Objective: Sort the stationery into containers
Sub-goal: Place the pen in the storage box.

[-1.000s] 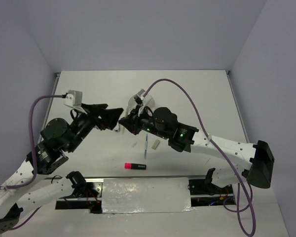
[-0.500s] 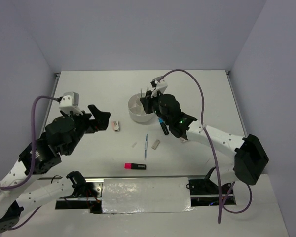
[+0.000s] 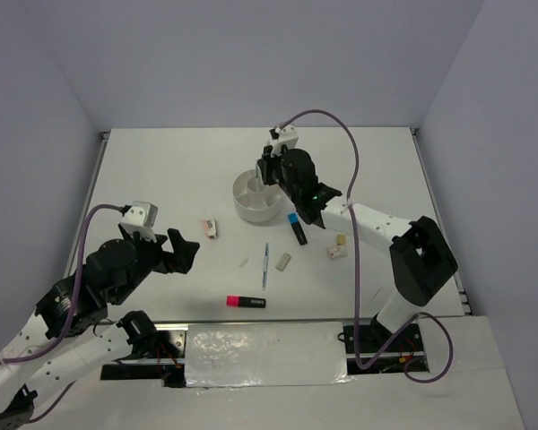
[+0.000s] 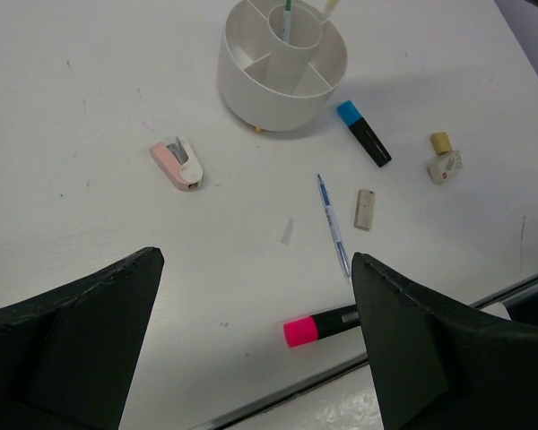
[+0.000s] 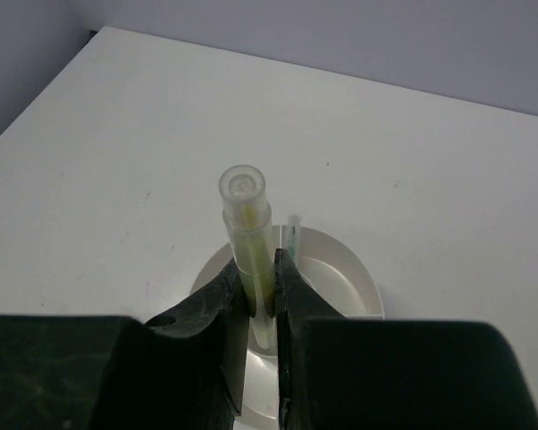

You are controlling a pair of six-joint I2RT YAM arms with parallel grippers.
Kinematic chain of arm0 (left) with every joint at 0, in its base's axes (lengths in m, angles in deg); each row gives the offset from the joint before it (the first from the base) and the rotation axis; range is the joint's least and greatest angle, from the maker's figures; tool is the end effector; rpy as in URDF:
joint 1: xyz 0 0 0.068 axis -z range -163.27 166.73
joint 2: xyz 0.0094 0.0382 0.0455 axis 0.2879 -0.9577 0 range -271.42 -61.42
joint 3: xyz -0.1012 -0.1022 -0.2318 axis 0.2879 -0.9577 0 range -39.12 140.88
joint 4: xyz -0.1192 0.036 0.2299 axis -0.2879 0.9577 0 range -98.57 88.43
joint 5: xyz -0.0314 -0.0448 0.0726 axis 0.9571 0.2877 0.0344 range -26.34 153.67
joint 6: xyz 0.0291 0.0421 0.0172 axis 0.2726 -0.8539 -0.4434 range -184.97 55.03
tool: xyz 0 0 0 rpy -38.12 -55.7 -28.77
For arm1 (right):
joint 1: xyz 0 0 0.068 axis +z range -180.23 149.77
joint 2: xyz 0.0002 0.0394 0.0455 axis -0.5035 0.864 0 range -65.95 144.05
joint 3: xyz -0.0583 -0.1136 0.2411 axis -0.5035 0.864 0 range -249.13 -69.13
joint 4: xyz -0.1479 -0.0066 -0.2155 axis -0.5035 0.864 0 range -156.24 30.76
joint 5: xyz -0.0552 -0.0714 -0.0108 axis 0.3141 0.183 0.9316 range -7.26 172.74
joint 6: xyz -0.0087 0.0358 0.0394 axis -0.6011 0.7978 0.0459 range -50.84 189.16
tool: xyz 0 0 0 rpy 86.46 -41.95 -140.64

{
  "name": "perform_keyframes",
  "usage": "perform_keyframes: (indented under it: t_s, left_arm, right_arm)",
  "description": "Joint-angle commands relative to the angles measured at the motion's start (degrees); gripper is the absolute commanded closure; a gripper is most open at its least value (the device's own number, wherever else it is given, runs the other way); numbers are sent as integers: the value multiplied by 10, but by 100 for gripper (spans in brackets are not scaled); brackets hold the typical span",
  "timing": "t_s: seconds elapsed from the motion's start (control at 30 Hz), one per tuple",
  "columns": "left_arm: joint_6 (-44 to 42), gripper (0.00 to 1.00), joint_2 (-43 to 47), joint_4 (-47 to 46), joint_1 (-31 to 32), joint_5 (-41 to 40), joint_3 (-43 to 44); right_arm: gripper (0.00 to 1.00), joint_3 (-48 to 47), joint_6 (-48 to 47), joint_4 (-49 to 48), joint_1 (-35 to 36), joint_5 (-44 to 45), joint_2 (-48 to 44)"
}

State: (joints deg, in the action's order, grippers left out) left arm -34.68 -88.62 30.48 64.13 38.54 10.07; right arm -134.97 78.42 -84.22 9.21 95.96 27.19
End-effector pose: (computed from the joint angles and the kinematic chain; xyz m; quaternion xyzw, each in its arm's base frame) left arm 0.0731 -0.0571 0.3503 -0.0111 0.7954 -0.2276 0.5616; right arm 0.3040 0.2395 0.3004 -0.1252 0.7504 0.1853 0.6220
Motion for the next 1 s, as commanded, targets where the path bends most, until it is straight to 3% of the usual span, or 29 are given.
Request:
perform_keyframes:
  t_s: [0.0,0.2,0.47,0.63,0.97]
  left_arm:
    - [-21,1,-7,-32,2,31,0]
    - [-24,1,-15,-34,2,39,-1]
    - [-31,1,-17,-39,2,51,-1]
    - [-34,1,-21,-40,2,56,-2]
    - [-34,1,-25,-40,2,56,-1]
  right_arm:
    - [94,-38,-12,-42,-5,-10,15]
    - [91,-58,-15,-32,-5,-13,51]
    - [72,-73,-17,-23,-8,-13,68]
    - [55,-72,-24,-21,-9,-14,66]
    - [45,-88,-5,35,-8,-28,-10]
